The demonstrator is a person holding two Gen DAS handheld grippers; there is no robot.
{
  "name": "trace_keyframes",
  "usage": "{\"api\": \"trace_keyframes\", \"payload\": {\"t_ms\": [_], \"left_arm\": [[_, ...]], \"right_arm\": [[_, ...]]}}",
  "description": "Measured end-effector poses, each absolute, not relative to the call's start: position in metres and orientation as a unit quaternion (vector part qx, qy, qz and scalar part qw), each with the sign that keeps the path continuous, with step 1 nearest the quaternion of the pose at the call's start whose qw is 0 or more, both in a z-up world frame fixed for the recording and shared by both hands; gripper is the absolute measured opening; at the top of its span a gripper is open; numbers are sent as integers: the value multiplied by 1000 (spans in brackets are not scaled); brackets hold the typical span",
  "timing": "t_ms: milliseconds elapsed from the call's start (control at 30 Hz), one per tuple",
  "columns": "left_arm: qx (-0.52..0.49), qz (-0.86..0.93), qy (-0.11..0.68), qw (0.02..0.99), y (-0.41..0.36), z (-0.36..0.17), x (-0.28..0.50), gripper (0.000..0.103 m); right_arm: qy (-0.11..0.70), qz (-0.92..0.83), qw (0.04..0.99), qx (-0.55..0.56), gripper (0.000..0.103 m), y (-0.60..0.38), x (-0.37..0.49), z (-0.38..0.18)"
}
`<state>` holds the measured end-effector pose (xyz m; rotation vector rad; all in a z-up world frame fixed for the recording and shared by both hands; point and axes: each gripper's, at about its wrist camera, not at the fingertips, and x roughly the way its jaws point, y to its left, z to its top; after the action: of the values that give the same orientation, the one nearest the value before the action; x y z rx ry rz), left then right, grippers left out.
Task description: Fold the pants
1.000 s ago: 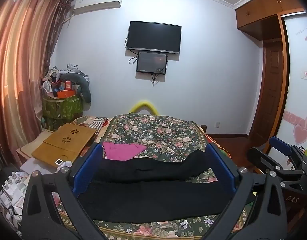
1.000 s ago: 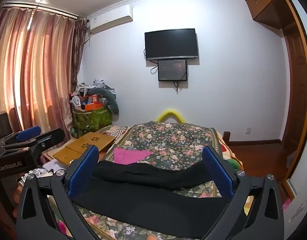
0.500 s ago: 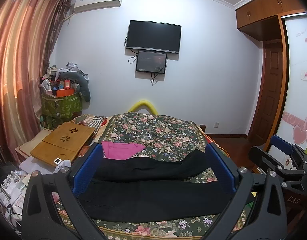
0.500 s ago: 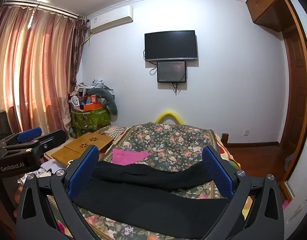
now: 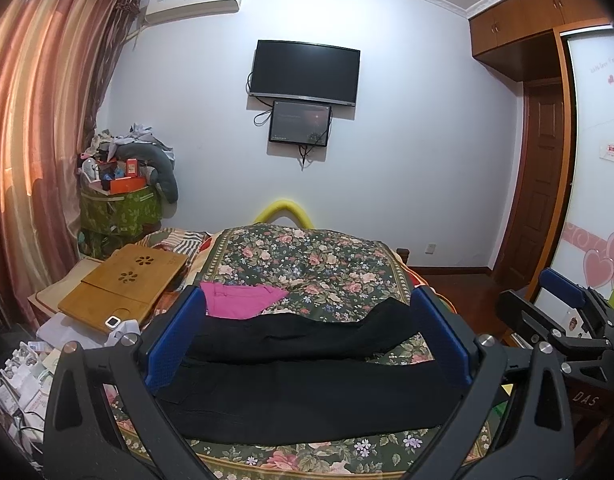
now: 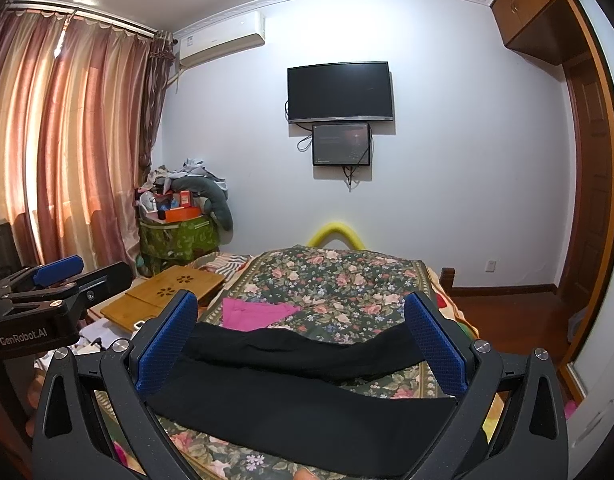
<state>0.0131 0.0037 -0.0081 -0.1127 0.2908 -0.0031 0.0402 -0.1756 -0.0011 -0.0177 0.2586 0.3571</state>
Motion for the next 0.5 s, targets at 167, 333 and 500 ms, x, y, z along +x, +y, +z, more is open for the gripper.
{"api": "trace_keyframes", "payload": {"t_ms": [167,333,500], "left_arm": [[-58,1,145,988,4,-7,15,103],[-62,0,147,987,4,-7,14,103],[-63,2,146,987,6,-10,13,103]], "right_arm": [[128,177,976,-8,103,-176,40,-2],[127,176,976,-8,103,-176,39,-1],[127,176,976,-8,103,-176,39,-2]]}}
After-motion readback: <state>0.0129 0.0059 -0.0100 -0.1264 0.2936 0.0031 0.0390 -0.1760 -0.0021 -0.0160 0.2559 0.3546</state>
